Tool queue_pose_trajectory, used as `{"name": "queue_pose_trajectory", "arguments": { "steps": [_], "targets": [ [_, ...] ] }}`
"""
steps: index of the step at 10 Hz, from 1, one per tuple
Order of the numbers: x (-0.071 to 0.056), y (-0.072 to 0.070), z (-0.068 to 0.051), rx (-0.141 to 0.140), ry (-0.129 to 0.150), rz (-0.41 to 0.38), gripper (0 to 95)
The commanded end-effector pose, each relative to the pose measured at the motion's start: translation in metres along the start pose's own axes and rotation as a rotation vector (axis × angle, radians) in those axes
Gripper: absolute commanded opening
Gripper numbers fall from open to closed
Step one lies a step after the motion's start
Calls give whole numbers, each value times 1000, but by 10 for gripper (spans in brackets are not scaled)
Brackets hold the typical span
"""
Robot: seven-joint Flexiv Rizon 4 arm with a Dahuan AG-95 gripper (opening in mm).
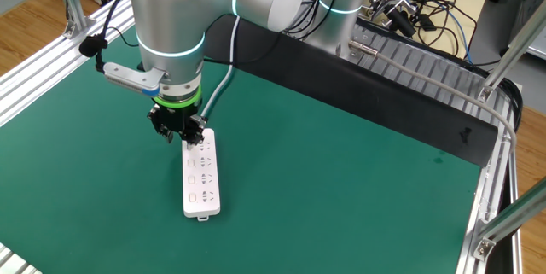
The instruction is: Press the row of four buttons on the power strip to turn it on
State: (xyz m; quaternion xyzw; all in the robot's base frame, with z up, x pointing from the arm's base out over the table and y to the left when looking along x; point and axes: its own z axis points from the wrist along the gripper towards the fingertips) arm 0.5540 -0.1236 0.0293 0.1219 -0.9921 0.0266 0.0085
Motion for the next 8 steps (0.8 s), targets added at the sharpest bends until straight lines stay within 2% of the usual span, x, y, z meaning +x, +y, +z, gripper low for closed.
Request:
{"name": "queue_pose_trajectory", "arguments": {
  "steps": [1, 8],
  "targets": [
    [-1, 0, 2, 0, 1, 0, 380],
    [0, -2, 6, -7, 8, 0, 380]
  ]
}}
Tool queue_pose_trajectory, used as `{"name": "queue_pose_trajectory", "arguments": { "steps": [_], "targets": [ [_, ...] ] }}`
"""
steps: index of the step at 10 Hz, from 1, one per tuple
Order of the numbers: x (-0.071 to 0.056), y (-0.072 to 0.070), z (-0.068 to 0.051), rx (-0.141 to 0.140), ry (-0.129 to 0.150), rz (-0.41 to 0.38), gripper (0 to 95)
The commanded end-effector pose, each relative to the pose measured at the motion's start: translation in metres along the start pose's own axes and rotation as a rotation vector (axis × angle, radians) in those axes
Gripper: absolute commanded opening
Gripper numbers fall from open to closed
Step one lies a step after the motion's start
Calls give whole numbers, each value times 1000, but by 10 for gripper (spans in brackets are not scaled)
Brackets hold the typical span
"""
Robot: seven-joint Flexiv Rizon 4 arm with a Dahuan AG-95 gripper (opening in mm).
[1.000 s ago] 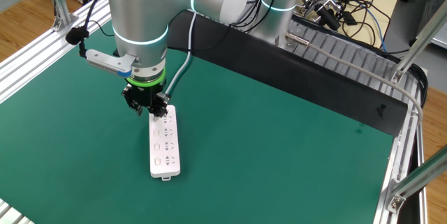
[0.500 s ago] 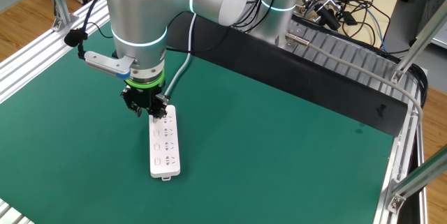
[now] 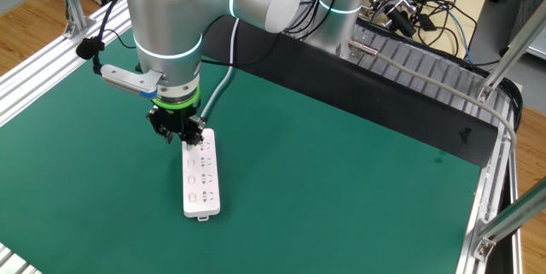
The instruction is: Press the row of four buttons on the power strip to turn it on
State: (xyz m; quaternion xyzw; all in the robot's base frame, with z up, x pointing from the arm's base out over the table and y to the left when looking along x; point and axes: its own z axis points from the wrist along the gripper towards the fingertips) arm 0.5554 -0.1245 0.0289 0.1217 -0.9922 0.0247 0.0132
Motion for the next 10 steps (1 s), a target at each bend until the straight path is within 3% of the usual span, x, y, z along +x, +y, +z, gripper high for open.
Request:
{"name": "queue_pose_trajectory", "arguments": {
  "steps": [1, 8, 10],
  "targets": [
    [1, 0, 7, -3, -1, 0, 380],
    [3, 0, 8, -1, 1, 0, 380],
    [5, 1, -2, 0, 7, 0, 380]
  ]
}}
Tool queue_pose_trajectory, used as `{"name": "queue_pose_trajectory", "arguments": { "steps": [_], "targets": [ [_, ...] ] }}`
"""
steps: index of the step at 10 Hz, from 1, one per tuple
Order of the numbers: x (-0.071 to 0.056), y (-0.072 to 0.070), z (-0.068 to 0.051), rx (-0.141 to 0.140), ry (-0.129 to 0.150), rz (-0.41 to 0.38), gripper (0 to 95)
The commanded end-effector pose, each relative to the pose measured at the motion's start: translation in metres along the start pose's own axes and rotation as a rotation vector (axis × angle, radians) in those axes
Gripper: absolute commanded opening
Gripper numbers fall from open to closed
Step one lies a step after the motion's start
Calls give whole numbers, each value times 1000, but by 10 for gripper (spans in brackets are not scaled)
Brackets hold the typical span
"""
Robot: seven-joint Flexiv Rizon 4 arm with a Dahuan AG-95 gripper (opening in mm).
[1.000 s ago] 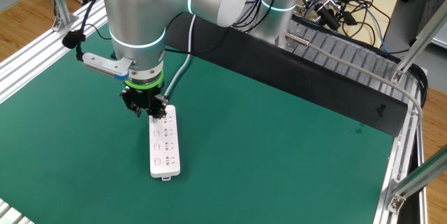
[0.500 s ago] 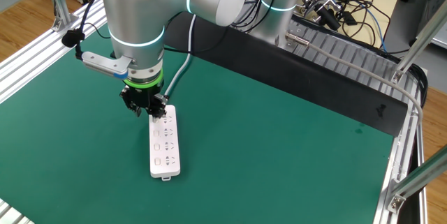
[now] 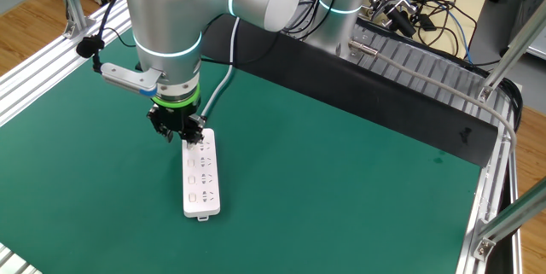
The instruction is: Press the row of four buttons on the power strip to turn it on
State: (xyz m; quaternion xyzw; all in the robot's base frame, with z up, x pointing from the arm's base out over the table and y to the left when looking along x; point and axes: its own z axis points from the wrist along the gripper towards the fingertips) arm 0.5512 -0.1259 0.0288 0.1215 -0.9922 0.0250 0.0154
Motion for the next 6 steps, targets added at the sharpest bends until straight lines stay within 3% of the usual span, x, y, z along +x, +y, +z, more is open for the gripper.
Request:
{"name": "queue_pose_trajectory", "arguments": {
  "steps": [1, 6],
  "targets": [
    [0, 2, -5, 4, 3, 0, 380],
    [-3, 5, -4, 2, -6, 15, 380]
  ]
}}
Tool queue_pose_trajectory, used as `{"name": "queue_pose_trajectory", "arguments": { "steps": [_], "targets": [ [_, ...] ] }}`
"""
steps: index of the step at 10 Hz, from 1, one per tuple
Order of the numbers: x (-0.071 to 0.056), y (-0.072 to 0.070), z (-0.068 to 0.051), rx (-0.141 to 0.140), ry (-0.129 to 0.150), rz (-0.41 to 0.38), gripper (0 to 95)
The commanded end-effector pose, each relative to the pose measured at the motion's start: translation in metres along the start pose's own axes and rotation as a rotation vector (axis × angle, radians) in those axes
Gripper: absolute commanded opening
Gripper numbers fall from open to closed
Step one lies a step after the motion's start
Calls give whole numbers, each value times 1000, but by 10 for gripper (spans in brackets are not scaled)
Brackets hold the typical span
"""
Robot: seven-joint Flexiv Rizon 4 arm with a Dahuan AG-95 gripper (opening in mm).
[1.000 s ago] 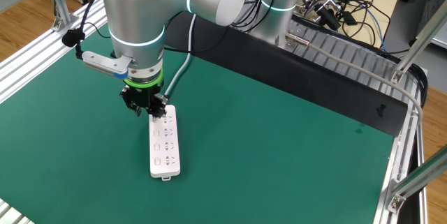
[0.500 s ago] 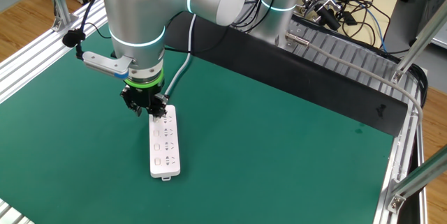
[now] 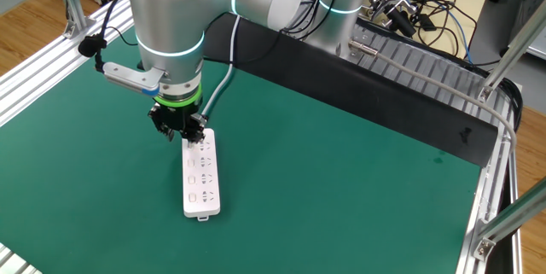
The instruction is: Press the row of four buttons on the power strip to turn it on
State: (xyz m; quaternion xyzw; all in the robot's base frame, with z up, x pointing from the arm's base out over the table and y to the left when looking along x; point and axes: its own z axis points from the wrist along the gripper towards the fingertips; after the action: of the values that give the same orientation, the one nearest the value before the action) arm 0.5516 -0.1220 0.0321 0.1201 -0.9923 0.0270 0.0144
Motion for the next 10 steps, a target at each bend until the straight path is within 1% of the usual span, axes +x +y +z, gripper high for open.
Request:
{"name": "queue_pose_trajectory", "arguments": {
  "steps": [1, 3, 4, 6, 9, 10],
  "targets": [
    [-4, 7, -1, -3, -9, 23, 380],
    [-9, 12, -2, -3, -9, 27, 380],
    [-12, 14, 0, -4, -11, 33, 380],
    [-15, 13, -1, -4, -11, 30, 380],
    [-20, 13, 1, -4, -13, 30, 380],
    [-23, 14, -3, -4, -9, 30, 380]
  ]
}}
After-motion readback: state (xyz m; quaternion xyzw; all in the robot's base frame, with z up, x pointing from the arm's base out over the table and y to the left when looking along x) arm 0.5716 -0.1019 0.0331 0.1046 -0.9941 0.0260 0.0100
